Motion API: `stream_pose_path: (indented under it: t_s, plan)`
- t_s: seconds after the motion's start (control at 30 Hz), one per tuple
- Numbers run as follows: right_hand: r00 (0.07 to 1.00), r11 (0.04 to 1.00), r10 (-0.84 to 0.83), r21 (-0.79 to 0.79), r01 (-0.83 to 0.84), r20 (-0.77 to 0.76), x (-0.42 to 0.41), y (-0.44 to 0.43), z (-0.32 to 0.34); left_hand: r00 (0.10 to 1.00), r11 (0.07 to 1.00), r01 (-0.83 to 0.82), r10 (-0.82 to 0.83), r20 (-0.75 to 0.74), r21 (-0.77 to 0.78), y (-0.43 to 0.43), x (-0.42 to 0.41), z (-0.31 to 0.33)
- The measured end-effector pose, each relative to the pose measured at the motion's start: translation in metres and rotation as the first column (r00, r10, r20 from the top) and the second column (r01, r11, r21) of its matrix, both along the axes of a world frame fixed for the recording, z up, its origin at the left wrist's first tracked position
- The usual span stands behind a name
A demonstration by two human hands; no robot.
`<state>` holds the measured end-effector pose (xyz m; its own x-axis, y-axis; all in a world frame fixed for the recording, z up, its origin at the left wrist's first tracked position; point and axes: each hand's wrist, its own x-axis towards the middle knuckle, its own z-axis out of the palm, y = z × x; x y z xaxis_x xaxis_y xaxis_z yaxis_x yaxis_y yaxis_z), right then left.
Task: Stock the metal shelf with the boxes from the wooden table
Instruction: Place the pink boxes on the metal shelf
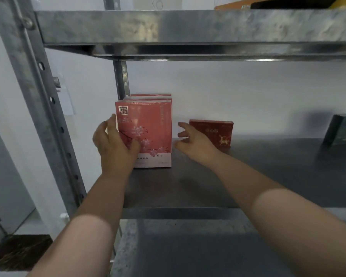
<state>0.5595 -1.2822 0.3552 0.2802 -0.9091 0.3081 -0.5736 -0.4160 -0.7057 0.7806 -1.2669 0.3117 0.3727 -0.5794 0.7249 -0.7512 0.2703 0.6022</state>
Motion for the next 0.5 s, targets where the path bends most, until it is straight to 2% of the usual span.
stream_pose_path:
  t_s: [0.07, 0.13, 0.2, 0.27, 0.37, 0.43, 0.5]
  plan:
    - [0.959, 1.0, -0.009, 0.005, 0.011, -0.282, -0.015, 0.018, -0.011, 0.983, 0.998, 0.053, -0.049, 0.175, -0.019, 0.014, -0.01, -0.003]
    - [0.859, 1.0, 0.001, 0.023, 0.012, -0.512, -0.037, 0.037, -0.029, 0.902, 0.969, 0.17, -0.225, 0.368, 0.177, 0.028, -0.025, -0.011]
    - [0.819, 0.999, -0.014, 0.03, 0.039, -0.574, -0.064, 0.058, -0.045, 0.788, 0.856, 0.172, -0.417, 0.454, 0.488, 0.045, -0.045, -0.023]
    - [0.81, 0.998, -0.057, -0.009, 0.063, -0.584, -0.091, 0.079, -0.055, 0.695, 0.716, 0.05, -0.526, 0.49, 0.696, 0.058, -0.066, -0.032]
    - [0.767, 0.995, -0.098, -0.036, 0.098, -0.634, -0.135, 0.11, -0.067, 0.634, 0.646, -0.077, -0.556, 0.537, 0.76, 0.078, -0.1, -0.035]
    - [0.733, 0.987, -0.151, -0.141, 0.075, -0.663, -0.166, 0.136, -0.084, 0.572, 0.657, -0.071, -0.59, 0.57, 0.751, 0.1, -0.131, -0.039]
    - [0.716, 0.963, -0.234, -0.26, 0.075, -0.658, -0.198, 0.168, -0.109, 0.51, 0.706, 0.013, -0.614, 0.603, 0.709, 0.13, -0.167, -0.053]
